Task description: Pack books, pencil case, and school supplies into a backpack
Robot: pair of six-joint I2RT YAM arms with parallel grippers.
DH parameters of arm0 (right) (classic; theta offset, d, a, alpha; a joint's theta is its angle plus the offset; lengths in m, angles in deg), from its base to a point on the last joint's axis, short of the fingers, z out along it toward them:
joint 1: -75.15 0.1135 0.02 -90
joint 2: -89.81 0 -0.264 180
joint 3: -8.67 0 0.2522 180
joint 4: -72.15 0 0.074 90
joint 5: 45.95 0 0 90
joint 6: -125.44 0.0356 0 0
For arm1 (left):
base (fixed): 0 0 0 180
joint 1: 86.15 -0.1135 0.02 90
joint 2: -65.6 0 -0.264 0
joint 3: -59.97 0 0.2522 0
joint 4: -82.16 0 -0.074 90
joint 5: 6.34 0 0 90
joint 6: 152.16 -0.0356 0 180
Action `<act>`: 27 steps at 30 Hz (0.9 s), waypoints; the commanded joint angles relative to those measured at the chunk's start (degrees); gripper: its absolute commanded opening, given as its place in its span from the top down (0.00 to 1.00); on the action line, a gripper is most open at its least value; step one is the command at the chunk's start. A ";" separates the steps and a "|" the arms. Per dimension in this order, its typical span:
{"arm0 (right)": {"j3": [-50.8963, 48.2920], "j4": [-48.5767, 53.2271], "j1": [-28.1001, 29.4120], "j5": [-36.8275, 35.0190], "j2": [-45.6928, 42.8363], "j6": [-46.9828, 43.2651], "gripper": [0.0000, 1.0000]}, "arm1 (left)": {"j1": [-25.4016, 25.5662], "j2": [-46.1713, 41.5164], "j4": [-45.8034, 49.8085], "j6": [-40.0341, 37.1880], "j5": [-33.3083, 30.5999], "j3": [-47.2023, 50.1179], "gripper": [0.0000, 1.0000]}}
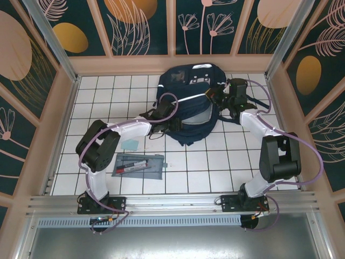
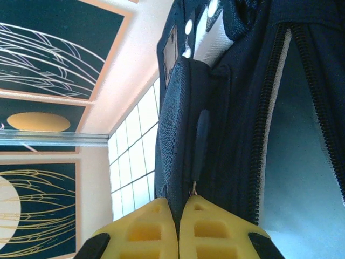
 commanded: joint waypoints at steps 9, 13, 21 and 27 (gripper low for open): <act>0.20 -9.75 1.00 2.03 -1.86 1.13 1.00 | 0.56 -3.03 7.54 -1.59 -5.86 -5.42 0.40; 0.04 -10.53 1.07 2.50 -1.65 1.62 1.00 | 0.49 -0.20 8.19 -1.68 -5.47 -6.50 0.40; -1.06 -11.34 1.36 2.69 -2.50 2.00 1.00 | 0.53 5.42 9.34 -3.77 -8.26 -11.65 0.65; -1.01 -9.82 1.20 1.65 -2.47 0.09 1.00 | 0.48 3.23 10.52 -5.23 -8.21 -11.66 0.98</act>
